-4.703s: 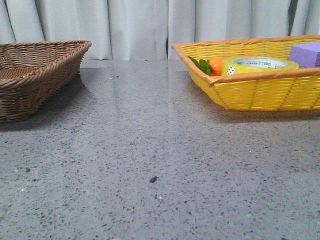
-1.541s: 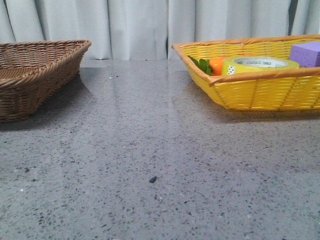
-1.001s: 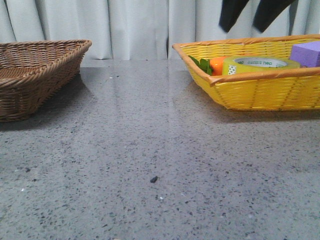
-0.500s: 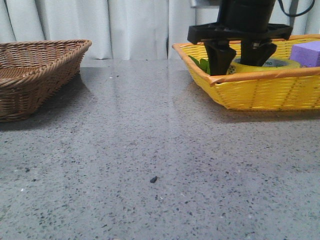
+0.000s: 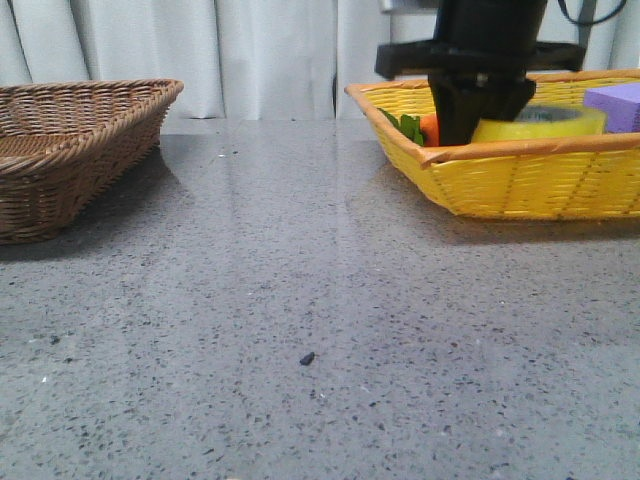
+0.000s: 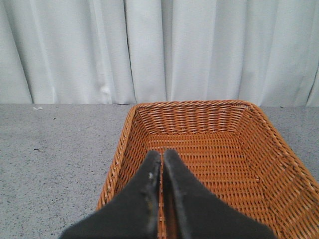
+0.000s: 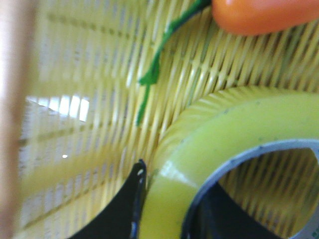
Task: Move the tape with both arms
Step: 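Grasp the yellow tape roll with the right gripper and lift it out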
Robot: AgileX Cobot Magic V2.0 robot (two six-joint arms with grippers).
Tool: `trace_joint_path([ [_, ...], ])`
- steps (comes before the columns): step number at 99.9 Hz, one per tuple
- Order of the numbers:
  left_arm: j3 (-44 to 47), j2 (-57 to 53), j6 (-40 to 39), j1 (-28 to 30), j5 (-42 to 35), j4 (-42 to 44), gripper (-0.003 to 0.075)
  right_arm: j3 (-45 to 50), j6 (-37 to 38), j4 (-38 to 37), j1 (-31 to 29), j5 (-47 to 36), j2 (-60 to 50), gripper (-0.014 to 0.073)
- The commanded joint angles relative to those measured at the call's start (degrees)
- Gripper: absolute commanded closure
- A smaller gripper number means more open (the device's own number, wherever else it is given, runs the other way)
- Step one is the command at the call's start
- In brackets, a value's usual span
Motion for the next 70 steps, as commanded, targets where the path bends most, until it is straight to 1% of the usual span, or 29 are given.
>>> trace_joint_path([
  [1,-2.05,0.6,-0.34,0.14,-4.55,-0.57,0.0741,-6.65,-0.22,-0.43,0.05,2.17,-3.5,0.0668],
  [10,-2.05,0.6,-0.34,0.14,-4.55,-0.57,0.0741,-13.17,-0.22,-0.43,0.71,5.47,-3.5,0.0668],
  [15,-2.05,0.6,-0.34,0.14,-4.55,-0.57,0.0741,-16.19,-0.22,0.18,1.63,5.46,-3.74,0.0668],
  [29,-2.05,0.6,-0.34,0.14,-4.55,-0.57,0.0741,-22.05,-0.22,2.7,6.62,5.46,-3.88,0.0668],
  [52,-2.05,0.6,-0.34,0.14,-4.55,-0.57,0.0741,-22.62,-0.22,2.7,18.03,5.46,-2.71,0.0668],
  [63,-2.05,0.6,-0.34,0.14,-4.55,-0.57,0.0741,-22.62,-0.22,2.7,21.37,5.46,-0.28,0.0668],
  [70,-2.05,0.6,-0.34,0.14,-4.55,-0.57,0.0741,-22.62,-0.22,2.7,22.47,5.46,1.57,0.0668],
])
